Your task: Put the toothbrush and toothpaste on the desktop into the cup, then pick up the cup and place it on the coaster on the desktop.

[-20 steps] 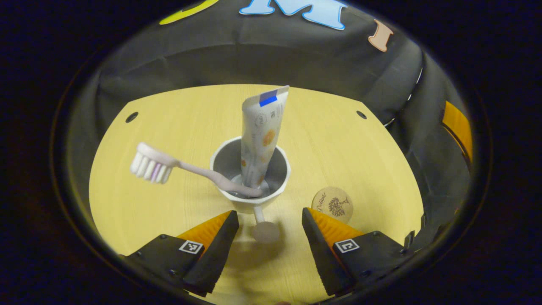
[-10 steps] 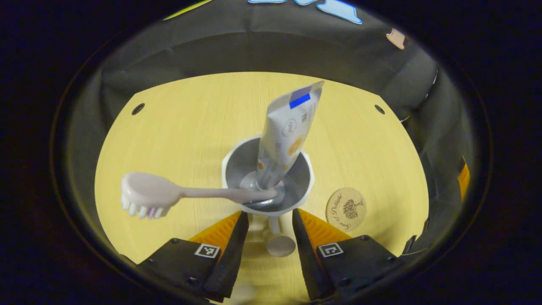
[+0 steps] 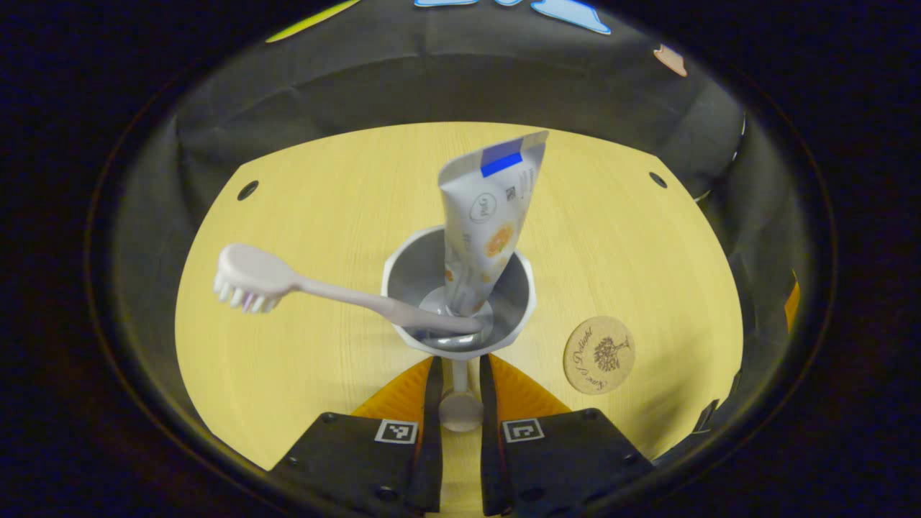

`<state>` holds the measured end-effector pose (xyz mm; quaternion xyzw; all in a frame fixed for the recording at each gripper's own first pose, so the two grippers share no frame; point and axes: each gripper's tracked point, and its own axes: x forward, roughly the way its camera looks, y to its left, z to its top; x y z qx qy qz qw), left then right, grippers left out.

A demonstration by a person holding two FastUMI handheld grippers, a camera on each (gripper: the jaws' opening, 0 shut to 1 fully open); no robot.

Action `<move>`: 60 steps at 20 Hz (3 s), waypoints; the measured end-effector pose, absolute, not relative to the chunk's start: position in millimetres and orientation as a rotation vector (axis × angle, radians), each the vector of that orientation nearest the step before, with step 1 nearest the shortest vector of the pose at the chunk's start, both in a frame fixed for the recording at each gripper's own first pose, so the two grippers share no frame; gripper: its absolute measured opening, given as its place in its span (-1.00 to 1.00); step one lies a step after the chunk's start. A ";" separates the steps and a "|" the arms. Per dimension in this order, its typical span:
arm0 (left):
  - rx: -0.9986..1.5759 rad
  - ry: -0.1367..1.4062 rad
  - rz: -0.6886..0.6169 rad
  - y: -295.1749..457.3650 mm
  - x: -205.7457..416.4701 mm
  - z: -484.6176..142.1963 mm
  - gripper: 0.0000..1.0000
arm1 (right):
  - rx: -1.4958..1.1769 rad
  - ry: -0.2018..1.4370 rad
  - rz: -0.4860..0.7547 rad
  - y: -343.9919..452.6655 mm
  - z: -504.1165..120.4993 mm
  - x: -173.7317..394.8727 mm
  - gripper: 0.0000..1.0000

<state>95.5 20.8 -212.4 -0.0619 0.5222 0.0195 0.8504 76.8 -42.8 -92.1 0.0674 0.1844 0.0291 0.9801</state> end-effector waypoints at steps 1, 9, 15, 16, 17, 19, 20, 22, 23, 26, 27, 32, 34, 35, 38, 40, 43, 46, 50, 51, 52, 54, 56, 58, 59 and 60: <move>-0.132 1.091 0.035 19.4 95.5 -212.3 -0.43 | 0.137 0.373 0.059 -44.0 -92.3 74.8 0.62; -0.165 1.022 -0.009 -17.3 94.5 -201.5 -0.43 | 0.154 0.373 0.044 -56.7 -92.8 69.8 0.62; -0.159 1.022 -0.090 -59.6 89.1 -189.4 -0.43 | 0.160 0.362 0.041 -64.2 -90.0 63.7 0.62; -0.156 1.025 -0.103 -66.4 86.9 -188.7 -0.43 | 0.162 0.361 0.040 -65.6 -90.6 63.1 0.62; -0.153 1.028 -0.114 -76.7 84.2 -188.3 -0.43 | 0.165 0.361 0.040 -67.7 -91.1 62.0 0.62; -0.149 1.037 -0.133 -91.4 79.5 -189.1 -0.44 | 0.169 0.360 0.036 -72.1 -91.1 59.0 0.62; -0.142 1.043 -0.141 -97.1 77.0 -189.6 -0.43 | 0.172 0.361 0.035 -75.2 -92.9 58.3 0.62; -0.130 1.053 -0.150 -107.2 72.7 -192.6 -0.43 | 0.180 0.359 0.031 -80.3 -92.8 55.3 0.62; -0.126 1.058 -0.154 -111.3 70.2 -195.0 -0.46 | 0.183 0.358 0.028 -83.5 -93.2 53.3 0.62; -0.120 1.073 -0.155 -120.6 62.5 -198.4 -0.46 | 0.191 0.358 0.025 -91.8 -95.0 49.9 0.62; -0.118 1.075 -0.153 -122.3 60.4 -199.6 -0.46 | 0.194 0.357 0.026 -93.9 -95.3 48.2 0.62; -0.074 1.079 -0.128 -128.8 56.2 -203.5 -0.43 | 0.198 0.355 0.042 -103.8 -96.6 43.2 0.62; -0.059 1.081 -0.114 -129.7 55.2 -204.1 -0.43 | 0.195 0.352 0.055 -106.7 -96.7 41.0 0.62; -0.056 1.081 -0.107 -130.5 54.9 -204.9 -0.43 | 0.189 0.350 0.061 -107.9 -96.2 39.7 0.62; -0.064 1.082 -0.082 -130.2 54.5 -205.4 -0.43 | 0.173 0.349 0.080 -112.8 -96.9 36.3 0.62; -0.081 1.073 -0.071 -132.0 54.9 -205.4 -0.35 | 0.165 0.351 0.094 -114.5 -98.6 34.0 0.62; -0.111 1.047 -0.068 -136.0 53.6 -200.0 -0.31 | 0.157 0.349 0.112 -115.0 -97.0 30.6 0.62; -0.136 1.006 -0.073 -138.6 46.2 -189.4 0.04 | 0.143 0.340 0.105 -115.2 -94.4 29.0 0.63; -0.159 0.930 -0.104 -145.1 32.5 -169.0 0.54 | 0.128 0.305 0.083 -109.4 -81.3 28.3 0.62; -0.160 0.904 -0.106 -143.7 29.5 -161.5 0.65 | 0.125 0.297 0.080 -106.7 -77.5 27.3 0.62; -0.159 0.875 -0.105 -140.2 28.3 -153.4 0.64 | 0.123 0.285 0.081 -103.3 -73.0 27.1 0.63; -0.160 0.816 -0.104 -132.2 21.4 -137.0 0.62 | 0.114 0.265 0.078 -97.7 -68.2 29.0 0.63; -0.146 0.747 -0.093 -121.3 17.4 -119.2 0.72 | 0.116 0.243 0.064 -94.1 -61.0 29.7 0.62; -0.118 0.670 -0.071 -107.5 16.6 -100.1 0.82 | 0.117 0.223 0.043 -91.2 -54.5 30.5 0.62; -0.111 0.622 -0.064 -101.0 17.7 -86.4 0.82 | 0.117 0.209 0.037 -88.1 -50.4 30.9 0.63; -0.105 0.574 -0.056 -95.7 18.0 -75.6 0.82 | 0.118 0.197 0.035 -85.5 -44.9 29.5 0.62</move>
